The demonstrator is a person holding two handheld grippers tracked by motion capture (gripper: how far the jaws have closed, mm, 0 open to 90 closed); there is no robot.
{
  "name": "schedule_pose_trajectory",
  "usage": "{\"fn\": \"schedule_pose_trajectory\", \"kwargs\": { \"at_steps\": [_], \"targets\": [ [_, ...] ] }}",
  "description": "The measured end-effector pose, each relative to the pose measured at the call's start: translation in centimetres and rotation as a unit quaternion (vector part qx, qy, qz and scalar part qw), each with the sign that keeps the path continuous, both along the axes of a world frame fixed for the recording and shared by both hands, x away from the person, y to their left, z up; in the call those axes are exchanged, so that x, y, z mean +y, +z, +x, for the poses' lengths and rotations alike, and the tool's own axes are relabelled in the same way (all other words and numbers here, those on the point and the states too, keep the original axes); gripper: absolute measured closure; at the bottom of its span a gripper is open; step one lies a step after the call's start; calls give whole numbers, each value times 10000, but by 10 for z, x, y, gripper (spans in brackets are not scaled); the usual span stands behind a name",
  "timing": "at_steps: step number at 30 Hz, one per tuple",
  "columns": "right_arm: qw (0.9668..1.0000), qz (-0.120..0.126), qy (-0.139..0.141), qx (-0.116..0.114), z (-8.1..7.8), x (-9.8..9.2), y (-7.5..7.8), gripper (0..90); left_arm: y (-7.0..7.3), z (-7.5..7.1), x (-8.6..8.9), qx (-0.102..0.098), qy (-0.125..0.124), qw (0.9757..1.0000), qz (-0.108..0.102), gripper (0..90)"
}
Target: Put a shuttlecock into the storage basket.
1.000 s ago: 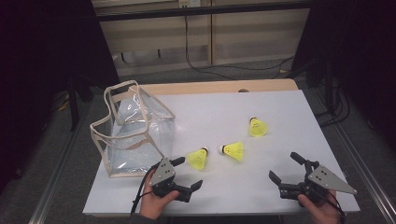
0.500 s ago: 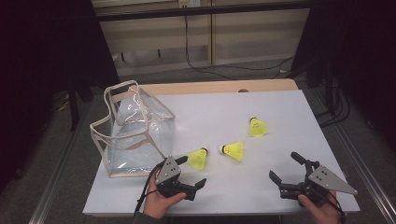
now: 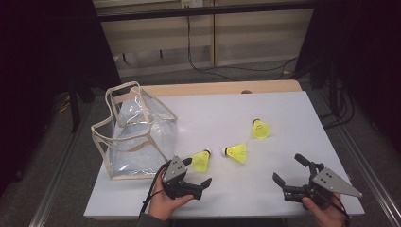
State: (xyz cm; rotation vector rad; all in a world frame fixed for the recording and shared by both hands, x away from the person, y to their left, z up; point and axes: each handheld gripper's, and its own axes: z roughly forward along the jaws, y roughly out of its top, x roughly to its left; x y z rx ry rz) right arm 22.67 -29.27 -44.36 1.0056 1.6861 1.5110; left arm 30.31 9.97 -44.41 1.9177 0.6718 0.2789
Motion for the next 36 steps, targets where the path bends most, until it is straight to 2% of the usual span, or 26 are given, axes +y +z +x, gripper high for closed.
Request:
{"fn": "schedule_pose_trajectory", "kwargs": {
  "at_steps": [7,13,15,25,29,31,36],
  "targets": [
    [10000,20,2,-2,0,0,0,14,-1,2,-6,255,50,9996,99,49],
    [10000,3,-2,-8,0,0,0,14,-3,4,-8,307,99,9992,251,71],
    [10000,11,-3,-6,0,0,0,14,-3,5,-10,347,152,9990,215,78],
    [10000,21,-4,-4,0,0,0,14,-6,9,-15,448,315,9977,404,113],
    [10000,27,0,-11,0,0,0,14,-8,10,-18,447,358,9976,399,124],
    [10000,28,0,-10,0,0,0,14,-8,12,-18,481,382,9970,477,128],
    [10000,33,4,-15,0,0,0,14,-9,14,-19,497,465,9967,448,148]
  ]
}}
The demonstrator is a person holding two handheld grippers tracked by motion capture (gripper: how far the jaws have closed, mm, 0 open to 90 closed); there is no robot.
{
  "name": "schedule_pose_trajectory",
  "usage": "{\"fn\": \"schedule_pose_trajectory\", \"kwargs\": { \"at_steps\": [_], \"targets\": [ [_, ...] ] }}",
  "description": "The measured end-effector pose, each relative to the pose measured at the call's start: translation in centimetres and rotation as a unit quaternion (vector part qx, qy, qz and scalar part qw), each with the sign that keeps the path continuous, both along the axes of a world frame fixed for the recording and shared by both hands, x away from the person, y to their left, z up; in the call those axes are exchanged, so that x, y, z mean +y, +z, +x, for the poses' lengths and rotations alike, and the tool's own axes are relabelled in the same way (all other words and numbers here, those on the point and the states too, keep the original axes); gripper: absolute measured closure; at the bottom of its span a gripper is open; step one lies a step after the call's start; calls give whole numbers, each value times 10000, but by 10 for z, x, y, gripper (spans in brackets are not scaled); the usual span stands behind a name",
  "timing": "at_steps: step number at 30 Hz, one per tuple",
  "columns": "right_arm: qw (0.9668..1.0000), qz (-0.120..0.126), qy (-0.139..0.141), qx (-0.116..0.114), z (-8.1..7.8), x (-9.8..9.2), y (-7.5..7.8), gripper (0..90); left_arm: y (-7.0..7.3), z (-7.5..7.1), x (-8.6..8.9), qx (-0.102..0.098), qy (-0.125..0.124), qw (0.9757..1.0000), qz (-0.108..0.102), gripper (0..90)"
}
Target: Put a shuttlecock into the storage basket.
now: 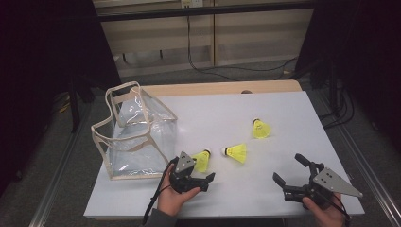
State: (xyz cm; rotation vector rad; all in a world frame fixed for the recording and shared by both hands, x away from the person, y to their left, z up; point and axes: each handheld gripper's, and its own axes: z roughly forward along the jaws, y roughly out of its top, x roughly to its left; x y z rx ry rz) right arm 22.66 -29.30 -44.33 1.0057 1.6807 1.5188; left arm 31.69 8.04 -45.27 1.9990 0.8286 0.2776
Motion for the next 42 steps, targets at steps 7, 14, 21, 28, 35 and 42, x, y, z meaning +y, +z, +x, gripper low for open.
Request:
{"fn": "schedule_pose_trajectory", "kwargs": {
  "at_steps": [7,14,21,28,35,42],
  "targets": [
    [10000,5,3,-6,0,0,0,14,2,3,-1,19,129,9999,41,170],
    [10000,-4,-11,-1,0,0,0,14,1,7,-3,54,190,9998,42,177],
    [10000,2,-3,-9,0,0,0,14,1,11,-6,88,279,9995,99,200],
    [10000,0,-3,-3,0,0,0,14,3,14,-8,87,336,9993,131,229],
    [10000,-1,-10,-2,0,0,0,14,3,16,-10,101,372,9991,177,264],
    [10000,-11,-5,-16,0,0,1,14,3,18,-10,49,431,9988,228,319]
  ]
}}
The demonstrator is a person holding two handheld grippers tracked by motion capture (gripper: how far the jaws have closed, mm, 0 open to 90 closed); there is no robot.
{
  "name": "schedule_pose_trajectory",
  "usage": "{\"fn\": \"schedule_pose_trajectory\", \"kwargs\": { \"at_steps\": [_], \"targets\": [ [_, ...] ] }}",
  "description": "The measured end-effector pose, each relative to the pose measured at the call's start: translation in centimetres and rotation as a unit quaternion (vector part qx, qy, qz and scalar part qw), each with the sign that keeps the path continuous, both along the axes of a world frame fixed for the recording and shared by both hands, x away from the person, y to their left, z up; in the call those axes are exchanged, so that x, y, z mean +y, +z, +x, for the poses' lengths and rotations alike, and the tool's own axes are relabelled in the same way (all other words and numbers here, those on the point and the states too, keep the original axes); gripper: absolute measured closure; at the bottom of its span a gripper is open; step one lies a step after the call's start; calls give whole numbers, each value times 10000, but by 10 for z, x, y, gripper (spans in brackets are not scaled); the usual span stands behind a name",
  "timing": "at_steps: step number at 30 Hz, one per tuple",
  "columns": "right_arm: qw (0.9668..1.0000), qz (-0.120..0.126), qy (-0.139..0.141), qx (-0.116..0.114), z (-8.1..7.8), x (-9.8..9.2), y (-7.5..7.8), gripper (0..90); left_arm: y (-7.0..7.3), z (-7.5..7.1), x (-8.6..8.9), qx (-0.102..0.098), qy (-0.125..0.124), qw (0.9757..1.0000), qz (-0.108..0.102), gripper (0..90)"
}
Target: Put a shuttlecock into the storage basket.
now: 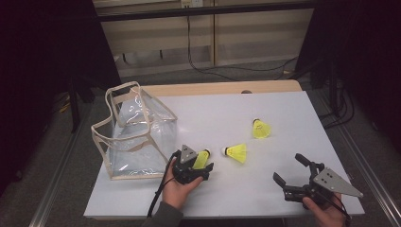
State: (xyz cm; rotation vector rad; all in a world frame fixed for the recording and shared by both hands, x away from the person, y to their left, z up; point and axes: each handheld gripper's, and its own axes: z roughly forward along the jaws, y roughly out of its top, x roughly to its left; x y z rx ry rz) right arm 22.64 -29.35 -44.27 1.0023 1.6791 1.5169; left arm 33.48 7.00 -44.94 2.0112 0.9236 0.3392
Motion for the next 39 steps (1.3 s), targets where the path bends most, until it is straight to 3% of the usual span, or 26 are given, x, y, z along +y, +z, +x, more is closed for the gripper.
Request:
{"fn": "schedule_pose_trajectory", "kwargs": {
  "at_steps": [14,18,23,25,39],
  "targets": [
    [10000,6,-11,-7,0,0,0,14,-1,1,-2,-50,19,9997,246,393],
    [10000,5,-9,-3,0,-1,0,14,-1,2,-1,71,-14,9997,213,433],
    [10000,21,-10,-8,0,0,0,14,-1,2,-3,56,-43,9999,157,441],
    [10000,15,-8,-14,0,-1,0,14,0,2,-3,1,-7,9999,154,438],
    [10000,23,-10,-11,0,-1,0,14,-3,4,-3,131,208,9997,85,462]
  ]
}}
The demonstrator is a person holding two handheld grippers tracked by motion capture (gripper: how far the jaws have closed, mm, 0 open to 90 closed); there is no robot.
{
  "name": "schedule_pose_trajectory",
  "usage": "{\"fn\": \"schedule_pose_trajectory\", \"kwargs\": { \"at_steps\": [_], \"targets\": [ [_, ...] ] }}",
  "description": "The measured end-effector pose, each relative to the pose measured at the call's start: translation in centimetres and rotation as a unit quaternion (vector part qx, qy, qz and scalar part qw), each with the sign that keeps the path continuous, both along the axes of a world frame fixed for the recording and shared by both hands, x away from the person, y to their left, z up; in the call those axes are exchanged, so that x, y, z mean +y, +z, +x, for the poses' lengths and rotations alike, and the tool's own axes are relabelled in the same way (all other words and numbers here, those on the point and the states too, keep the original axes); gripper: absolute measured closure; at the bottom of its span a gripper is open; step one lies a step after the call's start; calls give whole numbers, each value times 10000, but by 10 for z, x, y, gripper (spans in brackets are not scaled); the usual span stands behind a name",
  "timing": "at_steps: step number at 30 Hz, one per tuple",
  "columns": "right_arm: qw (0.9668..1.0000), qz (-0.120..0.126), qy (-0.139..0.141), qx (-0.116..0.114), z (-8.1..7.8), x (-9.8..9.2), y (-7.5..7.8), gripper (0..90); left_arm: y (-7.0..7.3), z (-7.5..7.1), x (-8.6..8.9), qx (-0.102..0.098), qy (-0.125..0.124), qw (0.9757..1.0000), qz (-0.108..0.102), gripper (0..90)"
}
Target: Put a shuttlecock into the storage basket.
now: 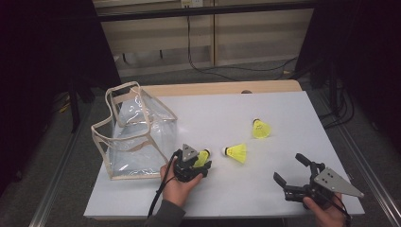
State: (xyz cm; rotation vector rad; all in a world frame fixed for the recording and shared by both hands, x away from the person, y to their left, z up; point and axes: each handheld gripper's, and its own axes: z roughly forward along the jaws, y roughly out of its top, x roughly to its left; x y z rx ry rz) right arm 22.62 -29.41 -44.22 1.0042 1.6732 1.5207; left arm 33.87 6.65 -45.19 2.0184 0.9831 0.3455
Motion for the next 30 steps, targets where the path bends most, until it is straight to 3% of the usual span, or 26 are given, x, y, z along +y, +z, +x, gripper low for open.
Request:
{"fn": "schedule_pose_trajectory", "kwargs": {
  "at_steps": [13,30],
  "targets": [
    [10000,4,9,-4,0,0,0,14,1,2,-3,-7,21,9998,178,533],
    [10000,15,18,-5,0,0,0,14,-1,4,-5,3,179,9996,205,643]
  ]
}}
